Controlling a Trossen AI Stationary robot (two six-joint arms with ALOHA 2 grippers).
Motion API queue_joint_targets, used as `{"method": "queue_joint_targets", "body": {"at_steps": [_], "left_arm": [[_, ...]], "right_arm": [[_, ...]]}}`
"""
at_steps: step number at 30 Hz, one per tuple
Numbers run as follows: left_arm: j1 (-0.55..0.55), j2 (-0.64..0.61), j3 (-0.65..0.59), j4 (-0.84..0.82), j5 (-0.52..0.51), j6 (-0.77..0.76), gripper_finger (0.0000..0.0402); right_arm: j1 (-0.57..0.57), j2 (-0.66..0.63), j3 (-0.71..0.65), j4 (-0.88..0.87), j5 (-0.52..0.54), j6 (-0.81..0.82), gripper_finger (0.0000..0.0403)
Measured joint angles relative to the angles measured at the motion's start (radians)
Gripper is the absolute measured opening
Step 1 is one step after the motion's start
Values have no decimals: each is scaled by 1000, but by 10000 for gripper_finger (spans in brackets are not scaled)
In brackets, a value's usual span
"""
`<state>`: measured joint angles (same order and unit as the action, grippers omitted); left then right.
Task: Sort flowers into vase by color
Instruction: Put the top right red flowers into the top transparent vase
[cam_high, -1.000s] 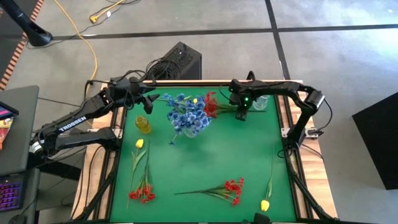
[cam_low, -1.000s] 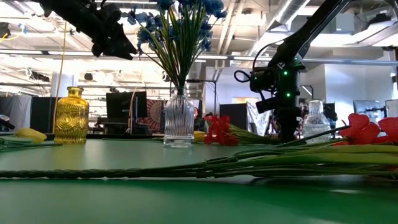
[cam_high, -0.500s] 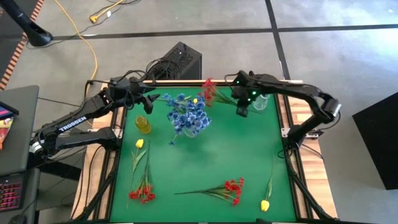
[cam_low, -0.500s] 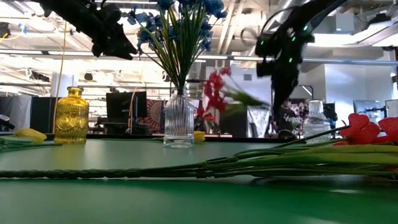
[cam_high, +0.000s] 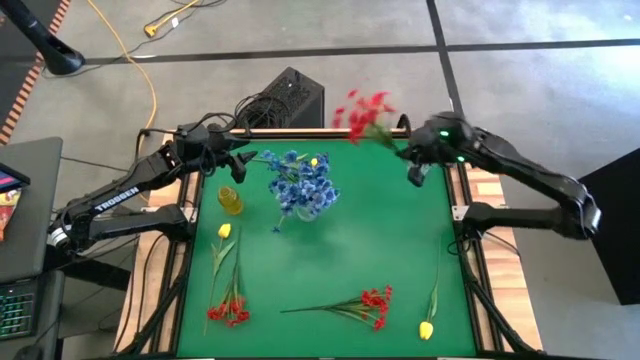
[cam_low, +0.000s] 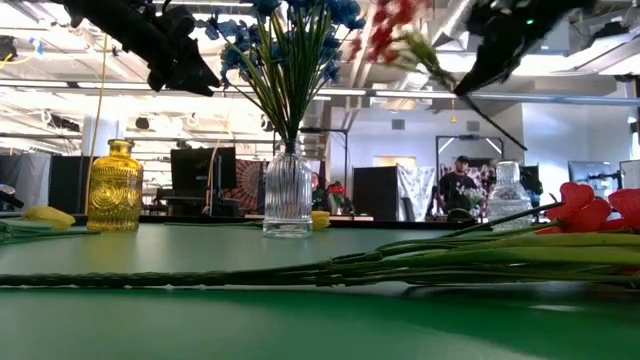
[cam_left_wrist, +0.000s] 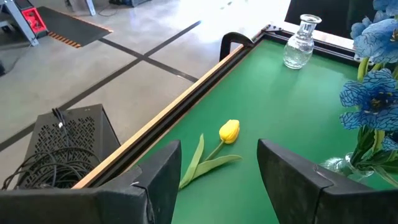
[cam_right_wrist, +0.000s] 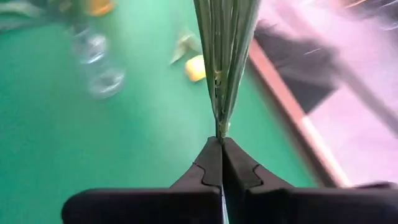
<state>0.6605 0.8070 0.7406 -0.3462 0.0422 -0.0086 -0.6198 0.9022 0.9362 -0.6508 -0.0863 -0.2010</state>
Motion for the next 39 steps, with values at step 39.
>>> {"method": "queue_joint_targets", "body": {"at_steps": [39], "left_arm": [[0, 0, 0, -9, 5, -15, 199]], "right_arm": [[-175, -263, -504, 598, 379, 93, 22]]}}
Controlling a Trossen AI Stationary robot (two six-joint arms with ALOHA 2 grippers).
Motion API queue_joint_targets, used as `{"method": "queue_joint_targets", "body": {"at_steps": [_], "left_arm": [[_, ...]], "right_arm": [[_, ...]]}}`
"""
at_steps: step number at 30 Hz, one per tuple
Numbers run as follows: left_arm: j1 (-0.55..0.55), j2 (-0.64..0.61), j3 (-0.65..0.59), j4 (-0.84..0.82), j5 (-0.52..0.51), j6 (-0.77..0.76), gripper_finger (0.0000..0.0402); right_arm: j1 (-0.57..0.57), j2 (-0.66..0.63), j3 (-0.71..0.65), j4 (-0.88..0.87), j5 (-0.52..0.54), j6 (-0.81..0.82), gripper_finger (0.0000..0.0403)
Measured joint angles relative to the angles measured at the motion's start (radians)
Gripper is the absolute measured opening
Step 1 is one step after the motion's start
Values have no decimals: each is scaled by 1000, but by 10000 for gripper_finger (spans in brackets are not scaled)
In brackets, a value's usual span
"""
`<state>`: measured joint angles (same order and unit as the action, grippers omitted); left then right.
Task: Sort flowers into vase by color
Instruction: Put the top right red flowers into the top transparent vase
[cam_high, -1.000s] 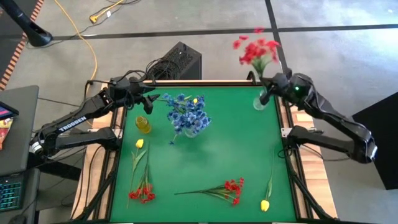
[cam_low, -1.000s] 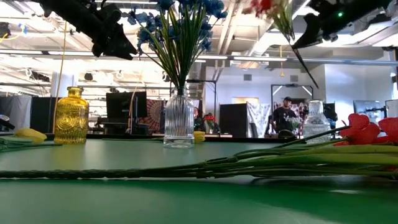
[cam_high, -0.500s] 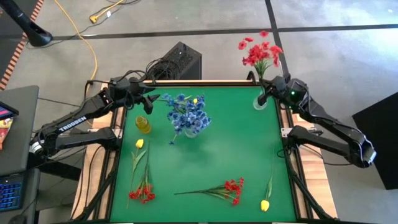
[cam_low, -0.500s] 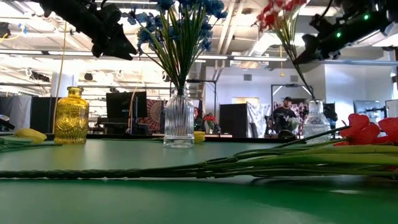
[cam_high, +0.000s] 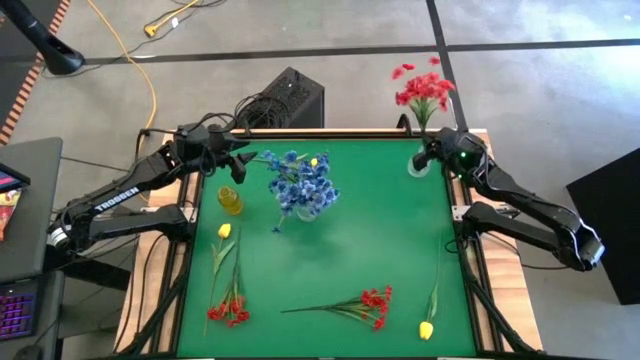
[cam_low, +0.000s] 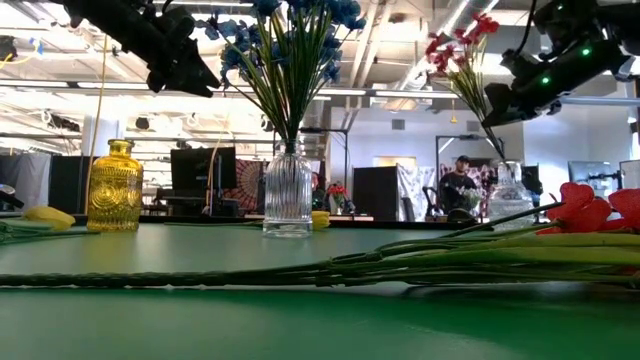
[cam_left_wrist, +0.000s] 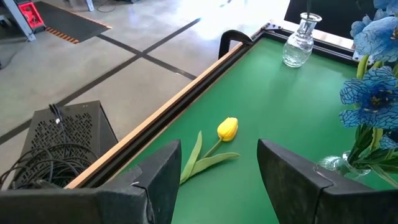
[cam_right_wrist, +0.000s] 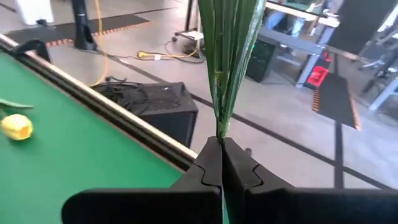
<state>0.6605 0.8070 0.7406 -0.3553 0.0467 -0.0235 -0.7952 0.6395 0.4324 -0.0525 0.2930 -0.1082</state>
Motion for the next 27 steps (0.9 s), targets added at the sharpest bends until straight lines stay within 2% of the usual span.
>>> {"method": "queue_joint_targets", "body": {"at_steps": [18, 27], "left_arm": [[0, 0, 0, 1, 0, -8, 199], [0, 0, 0, 2, 0, -8, 199]], "right_arm": [[0, 0, 0, -16, 5, 82, 76], [0, 0, 2, -105, 24, 58, 153]]}}
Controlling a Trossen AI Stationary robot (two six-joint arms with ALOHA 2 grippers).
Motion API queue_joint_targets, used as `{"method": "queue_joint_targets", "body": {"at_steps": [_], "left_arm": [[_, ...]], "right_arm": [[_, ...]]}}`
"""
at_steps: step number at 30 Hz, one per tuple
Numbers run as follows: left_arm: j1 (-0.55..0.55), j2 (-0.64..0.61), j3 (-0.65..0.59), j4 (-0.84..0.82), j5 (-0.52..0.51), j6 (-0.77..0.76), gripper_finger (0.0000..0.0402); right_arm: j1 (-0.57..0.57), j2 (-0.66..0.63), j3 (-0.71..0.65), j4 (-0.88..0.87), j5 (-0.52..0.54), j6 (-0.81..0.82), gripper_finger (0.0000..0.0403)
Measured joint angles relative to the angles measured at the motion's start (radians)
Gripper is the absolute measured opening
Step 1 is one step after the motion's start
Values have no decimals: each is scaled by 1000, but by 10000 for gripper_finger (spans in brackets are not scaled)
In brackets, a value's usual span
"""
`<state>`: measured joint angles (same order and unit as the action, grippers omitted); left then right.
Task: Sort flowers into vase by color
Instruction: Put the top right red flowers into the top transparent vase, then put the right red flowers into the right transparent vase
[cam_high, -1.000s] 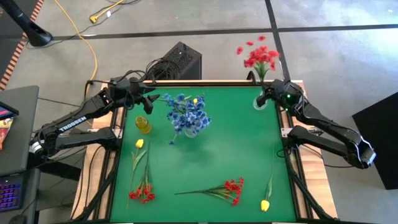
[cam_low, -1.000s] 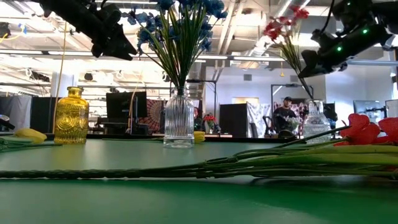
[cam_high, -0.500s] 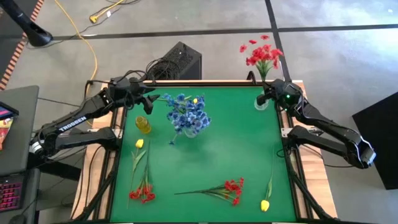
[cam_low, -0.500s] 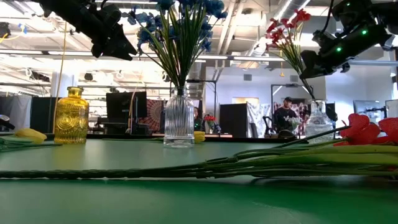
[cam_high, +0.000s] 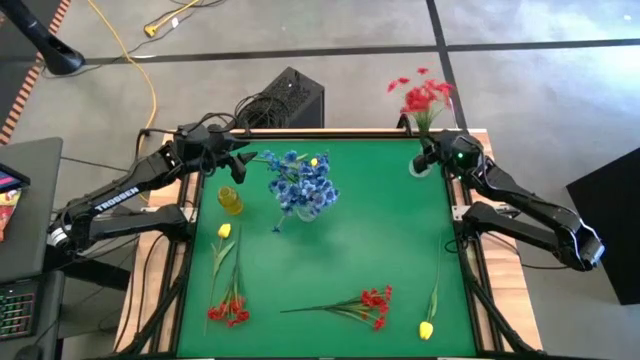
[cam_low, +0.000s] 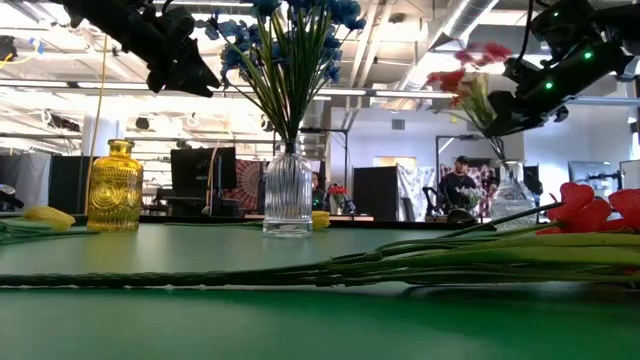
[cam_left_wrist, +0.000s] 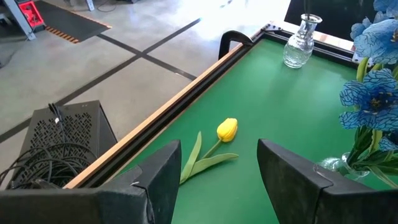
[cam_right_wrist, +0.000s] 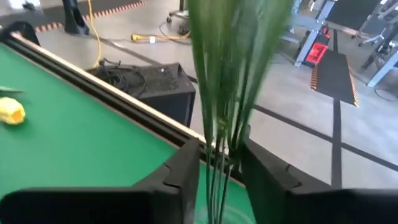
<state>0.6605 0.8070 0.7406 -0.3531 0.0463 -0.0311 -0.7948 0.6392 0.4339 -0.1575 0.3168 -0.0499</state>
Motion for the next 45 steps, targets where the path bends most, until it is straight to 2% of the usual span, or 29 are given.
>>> {"method": "queue_joint_targets", "body": {"at_steps": [6, 10, 15, 21, 27, 32, 36, 41, 45], "left_arm": [[0, 0, 0, 2, 0, 0, 199], [0, 0, 0, 13, 0, -6, 199], [0, 0, 0, 14, 0, -7, 199], [0, 0, 0, 14, 11, -9, 199], [0, 0, 0, 14, 21, -11, 199], [0, 0, 0, 12, 53, -11, 199], [0, 0, 0, 7, 72, -11, 199], [0, 0, 0, 6, 74, 15, 199], [0, 0, 0, 6, 75, 39, 199]], "right_arm": [[0, 2, 44, -141, 4, -3, 221], [3, 2, 115, -299, 3, -3, 246], [20, 2, 202, -449, -13, 17, 250], [69, 18, 303, -565, -84, 71, 250], [164, 71, 382, -678, -177, 170, 249], [307, 123, 412, -698, -285, 251, 249], [481, 166, 422, -698, -344, 352, 249], [769, 235, 422, -658, -345, 528, 249], [990, 324, 422, -546, -295, 685, 249]]}}
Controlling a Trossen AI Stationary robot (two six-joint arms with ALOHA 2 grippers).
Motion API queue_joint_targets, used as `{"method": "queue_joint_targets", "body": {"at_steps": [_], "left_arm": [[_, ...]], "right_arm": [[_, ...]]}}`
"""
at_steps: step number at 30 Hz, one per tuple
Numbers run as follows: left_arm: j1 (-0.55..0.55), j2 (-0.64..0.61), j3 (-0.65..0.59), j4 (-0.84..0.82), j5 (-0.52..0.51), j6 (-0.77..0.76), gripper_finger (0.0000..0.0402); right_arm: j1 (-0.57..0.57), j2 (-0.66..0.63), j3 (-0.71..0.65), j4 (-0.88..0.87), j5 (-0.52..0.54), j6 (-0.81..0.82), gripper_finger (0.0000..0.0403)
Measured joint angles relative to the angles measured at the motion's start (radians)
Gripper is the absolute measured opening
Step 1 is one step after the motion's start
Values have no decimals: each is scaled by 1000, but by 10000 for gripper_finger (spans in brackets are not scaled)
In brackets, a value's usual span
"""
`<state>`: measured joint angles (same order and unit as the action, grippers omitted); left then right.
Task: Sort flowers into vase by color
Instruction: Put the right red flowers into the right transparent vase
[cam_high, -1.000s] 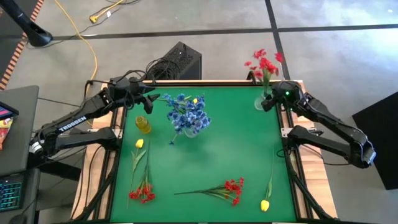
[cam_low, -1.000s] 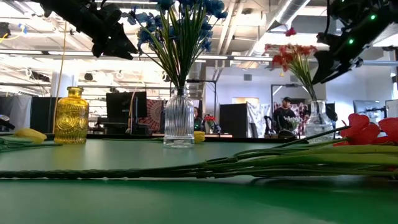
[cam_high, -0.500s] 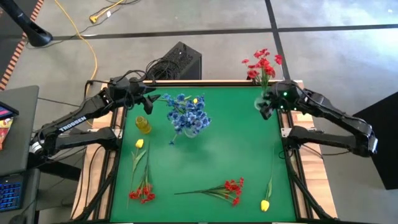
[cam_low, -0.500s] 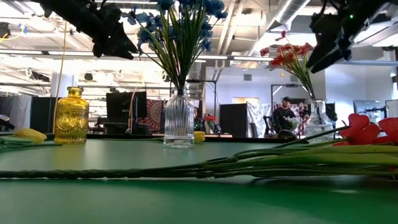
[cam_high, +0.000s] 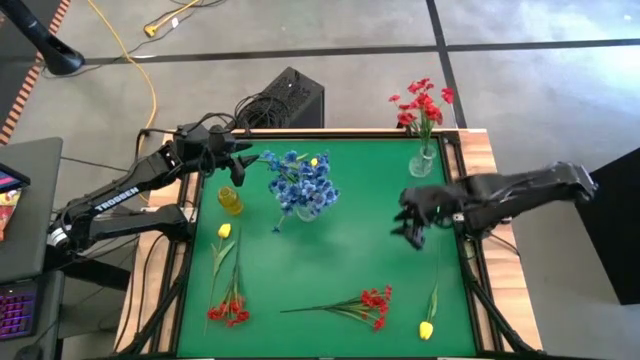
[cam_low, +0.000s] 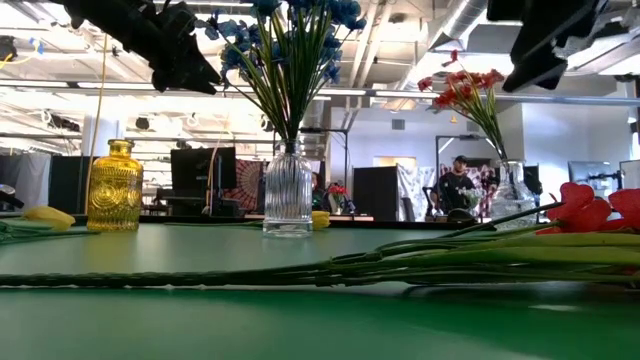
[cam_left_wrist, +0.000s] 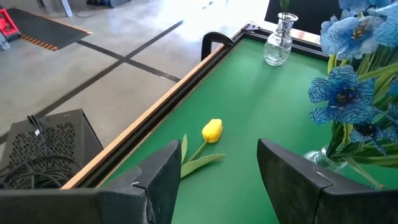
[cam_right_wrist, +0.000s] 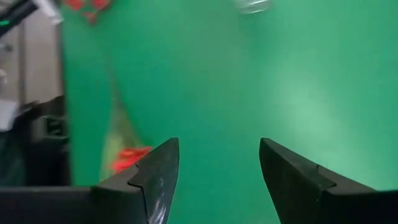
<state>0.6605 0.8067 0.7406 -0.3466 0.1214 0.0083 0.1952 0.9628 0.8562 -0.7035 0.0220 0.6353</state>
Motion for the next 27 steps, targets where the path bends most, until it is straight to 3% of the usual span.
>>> {"method": "queue_joint_targets", "body": {"at_steps": [7, 14, 22, 27], "left_arm": [[0, 0, 0, 1, 2, 51, 199], [0, 0, 0, 1, 40, 88, 199], [0, 0, 0, 1, 100, 85, 199], [0, 0, 0, 0, 154, 78, 199]], "right_arm": [[261, 225, 0, 293, 117, 62, 249], [372, 506, 20, 631, 204, -15, 249], [387, 800, 256, 599, 198, -48, 249], [378, 916, 437, 471, 190, -66, 249]]}}
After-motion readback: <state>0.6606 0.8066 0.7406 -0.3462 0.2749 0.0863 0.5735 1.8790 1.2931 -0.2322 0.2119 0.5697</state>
